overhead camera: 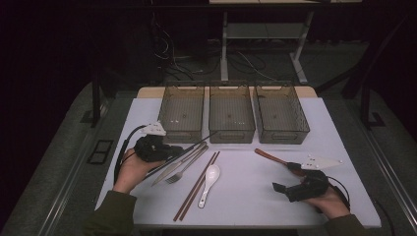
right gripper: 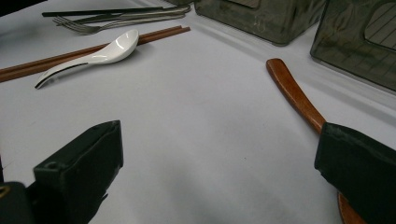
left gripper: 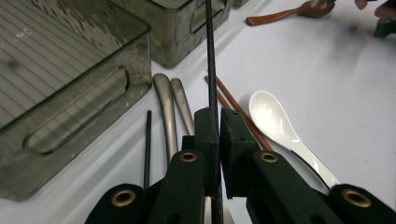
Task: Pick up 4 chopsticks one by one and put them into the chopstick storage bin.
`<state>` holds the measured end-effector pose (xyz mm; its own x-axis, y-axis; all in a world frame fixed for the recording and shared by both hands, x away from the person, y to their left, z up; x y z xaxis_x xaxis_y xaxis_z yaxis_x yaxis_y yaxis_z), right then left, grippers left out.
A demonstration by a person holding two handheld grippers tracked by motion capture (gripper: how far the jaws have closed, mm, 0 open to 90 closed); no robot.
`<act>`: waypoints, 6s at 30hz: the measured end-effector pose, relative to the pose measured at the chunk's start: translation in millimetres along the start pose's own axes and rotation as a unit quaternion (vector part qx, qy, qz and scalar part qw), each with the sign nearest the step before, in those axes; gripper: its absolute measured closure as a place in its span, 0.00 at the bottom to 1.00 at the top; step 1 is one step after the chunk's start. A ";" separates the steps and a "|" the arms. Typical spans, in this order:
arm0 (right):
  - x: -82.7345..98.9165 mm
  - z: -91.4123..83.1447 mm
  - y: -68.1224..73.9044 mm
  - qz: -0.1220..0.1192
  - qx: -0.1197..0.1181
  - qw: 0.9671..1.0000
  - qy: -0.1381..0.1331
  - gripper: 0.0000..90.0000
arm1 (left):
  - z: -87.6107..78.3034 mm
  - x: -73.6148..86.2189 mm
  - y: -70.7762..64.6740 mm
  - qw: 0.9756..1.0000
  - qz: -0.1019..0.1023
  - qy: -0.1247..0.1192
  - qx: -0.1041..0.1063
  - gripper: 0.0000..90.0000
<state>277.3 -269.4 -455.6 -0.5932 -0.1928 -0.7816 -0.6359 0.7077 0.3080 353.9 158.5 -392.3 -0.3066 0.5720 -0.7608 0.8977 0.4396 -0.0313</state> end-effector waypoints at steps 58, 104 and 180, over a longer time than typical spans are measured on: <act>-0.6 -2.3 -0.6 0.006 -0.010 1.000 -0.005 0.01 | 44.5 -38.2 148.5 0.978 -0.143 -0.005 -0.154 0.95; -0.6 -2.8 -0.4 0.008 -0.011 1.000 -0.007 0.01 | 18.4 -60.9 81.6 0.996 -0.022 -0.034 -0.086 0.24; 1.6 1.1 -1.0 0.004 0.015 1.000 -0.002 0.07 | 6.6 83.3 20.1 0.994 -0.023 0.088 -0.056 0.86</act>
<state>277.5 -269.7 -457.8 -0.5968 -0.1842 -0.7809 -0.6153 0.7297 0.2981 348.5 210.4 -460.6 -0.4069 0.6571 -0.6345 0.8430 0.5377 0.0161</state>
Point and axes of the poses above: each handheld gripper's, and its own axes: z roughly forward along the jaws, x roughly out of its underside, y roughly to its left, the point moved 3 cm from there along z, roughly forward along the jaws, and after that the axes turned 9 degrees about z, right-handed, at the moved point
